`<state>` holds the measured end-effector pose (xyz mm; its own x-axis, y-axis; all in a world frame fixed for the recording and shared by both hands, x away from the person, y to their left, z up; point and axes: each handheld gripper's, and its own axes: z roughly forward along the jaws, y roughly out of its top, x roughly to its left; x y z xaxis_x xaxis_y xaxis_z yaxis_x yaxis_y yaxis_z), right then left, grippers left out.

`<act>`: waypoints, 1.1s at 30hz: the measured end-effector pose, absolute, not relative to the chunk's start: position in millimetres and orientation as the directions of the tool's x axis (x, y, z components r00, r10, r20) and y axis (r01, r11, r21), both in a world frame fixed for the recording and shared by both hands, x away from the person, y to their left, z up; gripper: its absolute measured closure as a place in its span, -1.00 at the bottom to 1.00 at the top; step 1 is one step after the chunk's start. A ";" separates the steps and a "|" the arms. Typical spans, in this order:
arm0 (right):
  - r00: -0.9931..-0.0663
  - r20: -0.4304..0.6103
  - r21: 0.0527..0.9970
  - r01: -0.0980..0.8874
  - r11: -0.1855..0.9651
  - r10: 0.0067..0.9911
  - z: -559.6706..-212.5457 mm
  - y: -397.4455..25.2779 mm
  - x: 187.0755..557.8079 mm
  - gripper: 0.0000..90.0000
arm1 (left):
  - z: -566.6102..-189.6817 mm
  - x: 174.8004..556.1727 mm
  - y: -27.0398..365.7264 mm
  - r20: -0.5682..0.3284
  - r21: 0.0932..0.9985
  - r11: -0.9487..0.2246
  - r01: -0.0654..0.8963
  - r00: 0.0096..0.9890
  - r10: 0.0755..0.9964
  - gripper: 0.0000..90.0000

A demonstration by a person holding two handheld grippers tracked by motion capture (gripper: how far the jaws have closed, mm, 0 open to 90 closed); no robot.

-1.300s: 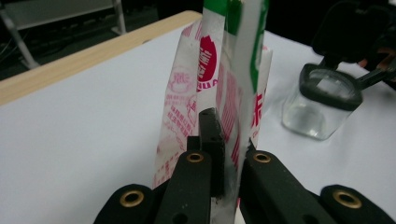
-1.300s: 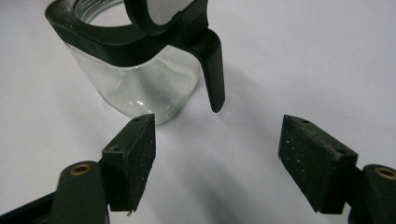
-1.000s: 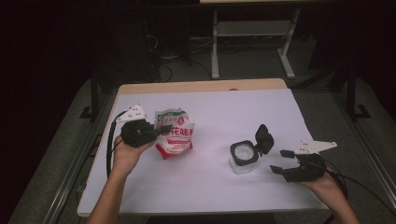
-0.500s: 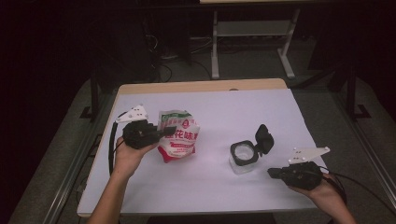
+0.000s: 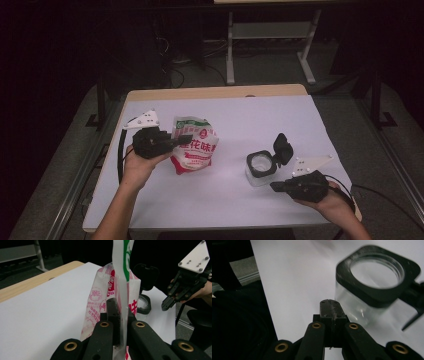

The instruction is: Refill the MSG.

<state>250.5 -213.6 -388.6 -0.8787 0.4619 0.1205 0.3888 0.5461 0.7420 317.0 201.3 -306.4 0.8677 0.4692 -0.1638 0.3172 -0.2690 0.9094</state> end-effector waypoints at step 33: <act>-0.836 -0.004 0.813 0.317 0.488 0.549 -372.2 -100.2 308.1 1.00 | -281.0 307.1 177.0 -0.180 0.919 -0.258 0.298 0.900 0.398 1.00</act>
